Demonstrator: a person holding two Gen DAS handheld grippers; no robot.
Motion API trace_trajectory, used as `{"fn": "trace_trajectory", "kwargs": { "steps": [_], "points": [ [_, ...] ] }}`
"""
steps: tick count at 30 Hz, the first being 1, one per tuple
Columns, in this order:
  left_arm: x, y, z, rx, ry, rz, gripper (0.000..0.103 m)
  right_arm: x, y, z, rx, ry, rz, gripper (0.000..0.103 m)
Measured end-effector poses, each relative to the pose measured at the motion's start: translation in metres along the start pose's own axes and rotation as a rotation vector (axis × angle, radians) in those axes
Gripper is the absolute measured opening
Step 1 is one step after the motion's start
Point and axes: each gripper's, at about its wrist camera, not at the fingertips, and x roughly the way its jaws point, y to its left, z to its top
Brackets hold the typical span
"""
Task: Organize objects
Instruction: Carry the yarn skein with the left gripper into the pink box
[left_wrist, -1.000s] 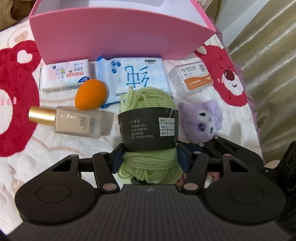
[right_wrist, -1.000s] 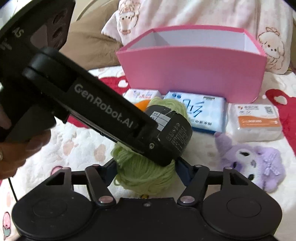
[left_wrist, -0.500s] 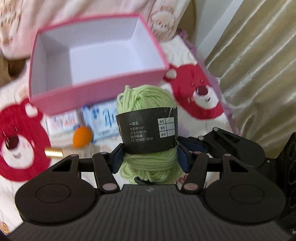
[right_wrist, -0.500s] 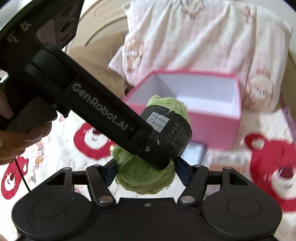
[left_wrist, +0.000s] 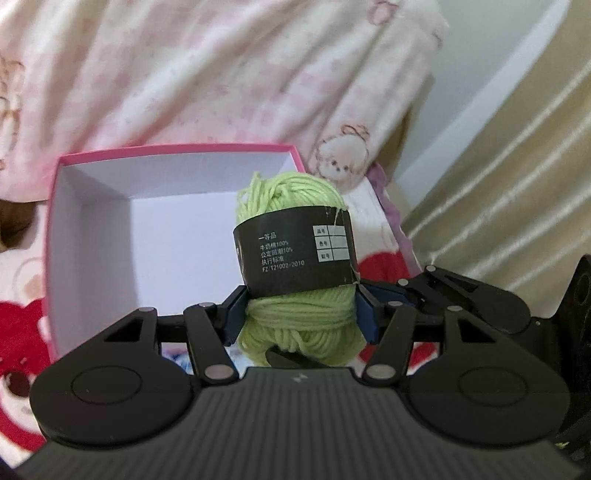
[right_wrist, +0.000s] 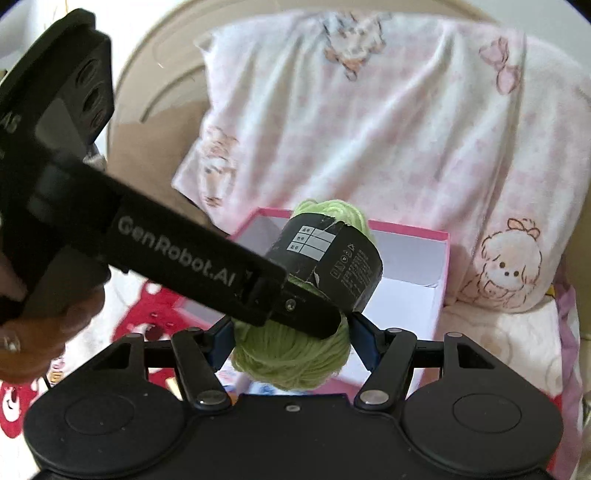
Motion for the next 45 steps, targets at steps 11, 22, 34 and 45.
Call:
{"fn": "trace_trajectory", "kwargs": {
  "steps": [11,22,34,45],
  "points": [
    [0.099,0.038,0.040,-0.079,0.058,0.014,0.059,0.093,-0.041,0.025,-0.021,0.172,-0.089,0.068],
    [0.136,0.066,0.048,-0.172,0.069,-0.038,0.059,0.133,-0.046,0.031,-0.028,0.243,-0.159,0.065],
    [0.157,0.079,0.050,-0.189,0.054,-0.004,0.053,0.145,-0.050,0.038,-0.031,0.266,-0.095,0.064],
    [0.167,0.076,0.051,-0.156,0.059,0.005,0.054,0.150,-0.048,0.029,-0.066,0.182,-0.112,0.025]
  ]
}}
